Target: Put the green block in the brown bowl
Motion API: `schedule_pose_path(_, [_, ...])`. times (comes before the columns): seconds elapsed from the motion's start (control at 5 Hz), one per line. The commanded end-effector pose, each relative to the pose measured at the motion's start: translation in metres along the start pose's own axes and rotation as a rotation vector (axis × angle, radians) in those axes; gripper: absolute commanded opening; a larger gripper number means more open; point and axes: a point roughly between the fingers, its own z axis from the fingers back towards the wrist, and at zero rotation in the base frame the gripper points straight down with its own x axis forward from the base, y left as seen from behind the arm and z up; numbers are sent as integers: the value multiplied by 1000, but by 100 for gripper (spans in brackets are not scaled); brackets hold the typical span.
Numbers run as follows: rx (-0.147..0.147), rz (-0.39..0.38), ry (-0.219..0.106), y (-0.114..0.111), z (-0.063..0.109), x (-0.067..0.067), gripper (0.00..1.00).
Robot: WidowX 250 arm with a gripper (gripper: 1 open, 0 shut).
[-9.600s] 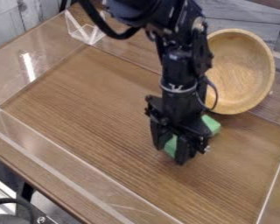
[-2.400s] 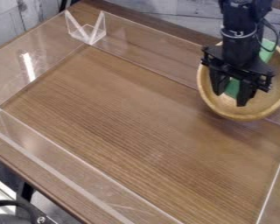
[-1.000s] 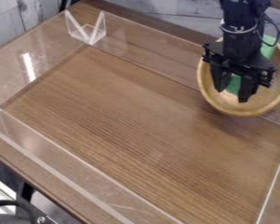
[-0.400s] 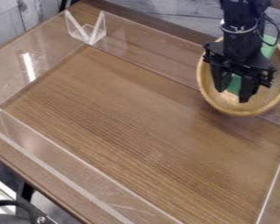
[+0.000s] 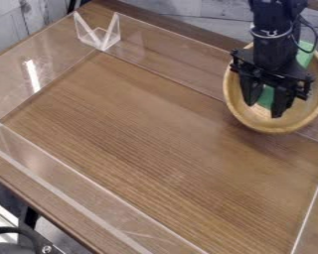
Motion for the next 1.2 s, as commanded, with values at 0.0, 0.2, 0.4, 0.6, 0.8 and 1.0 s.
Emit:
schedule_pose_path(0.0, [2, -7, -46, 2, 16, 7, 0])
schedule_pose_path(0.2, [0, 4, -43, 2, 17, 6, 100])
schedule_pose_path(0.4, [-1, 19, -44, 1, 21, 6, 100])
schedule_pose_path(0.6, [0, 32, -46, 0, 22, 8, 100])
schedule_pose_path(0.8, [4, 42, -49, 0, 22, 11, 100])
schedule_pose_path(1.0, [5, 44, -50, -1, 21, 15, 100])
